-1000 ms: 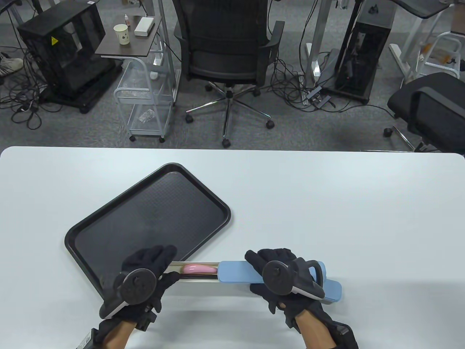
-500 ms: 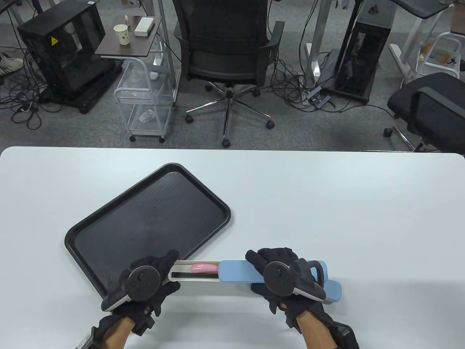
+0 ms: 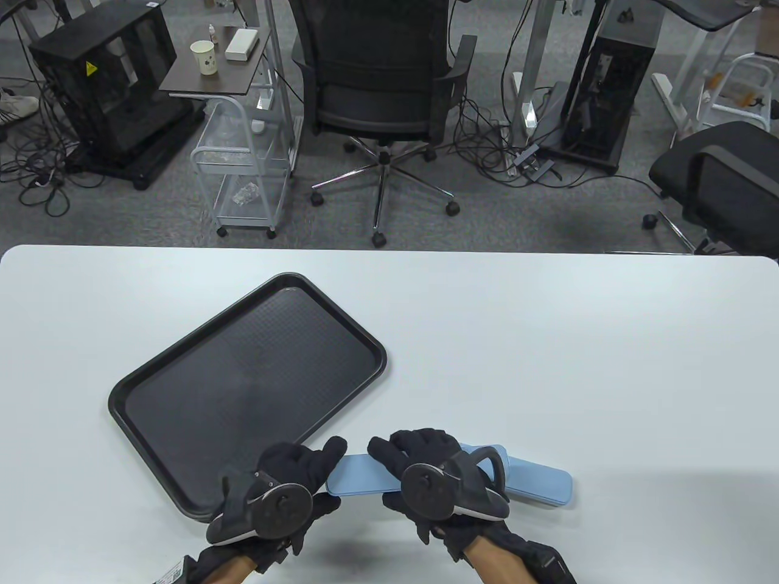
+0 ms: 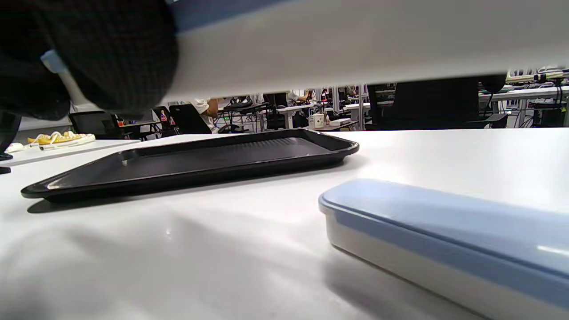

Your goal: Slide to open lunch boxes and place utensils

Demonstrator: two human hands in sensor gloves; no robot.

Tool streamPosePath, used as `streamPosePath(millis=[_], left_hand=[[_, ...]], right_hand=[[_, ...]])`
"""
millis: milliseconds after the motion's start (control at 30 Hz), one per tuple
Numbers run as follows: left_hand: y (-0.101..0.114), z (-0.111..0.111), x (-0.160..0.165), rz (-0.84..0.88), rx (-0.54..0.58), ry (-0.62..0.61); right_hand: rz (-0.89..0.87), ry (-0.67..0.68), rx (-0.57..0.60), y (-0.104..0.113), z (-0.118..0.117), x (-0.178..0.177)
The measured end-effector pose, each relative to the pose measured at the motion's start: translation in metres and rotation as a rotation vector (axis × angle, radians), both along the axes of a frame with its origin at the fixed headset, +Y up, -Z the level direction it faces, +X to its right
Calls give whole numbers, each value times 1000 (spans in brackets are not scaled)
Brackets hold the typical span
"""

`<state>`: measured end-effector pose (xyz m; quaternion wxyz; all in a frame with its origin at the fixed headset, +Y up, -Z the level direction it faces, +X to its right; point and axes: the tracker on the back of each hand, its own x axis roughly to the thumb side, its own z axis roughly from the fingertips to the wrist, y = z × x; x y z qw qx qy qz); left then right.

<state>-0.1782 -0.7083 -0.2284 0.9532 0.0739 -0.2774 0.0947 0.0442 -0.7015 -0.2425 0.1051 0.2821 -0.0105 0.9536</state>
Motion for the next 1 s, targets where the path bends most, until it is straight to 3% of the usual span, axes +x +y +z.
streamPosePath(millis=[333, 567, 767, 1000], left_hand=[[0, -9, -21, 66, -57, 95], [-5, -25, -52, 134, -132, 221], [-5, -29, -63, 165, -151, 268], [-6, -30, -63, 155, -165, 268]], right_hand=[[3, -76, 27, 11, -7, 21], [40, -249, -13, 27, -35, 64], [170, -429, -52, 19, -76, 113], [291, -526, -165, -9, -101, 150]])
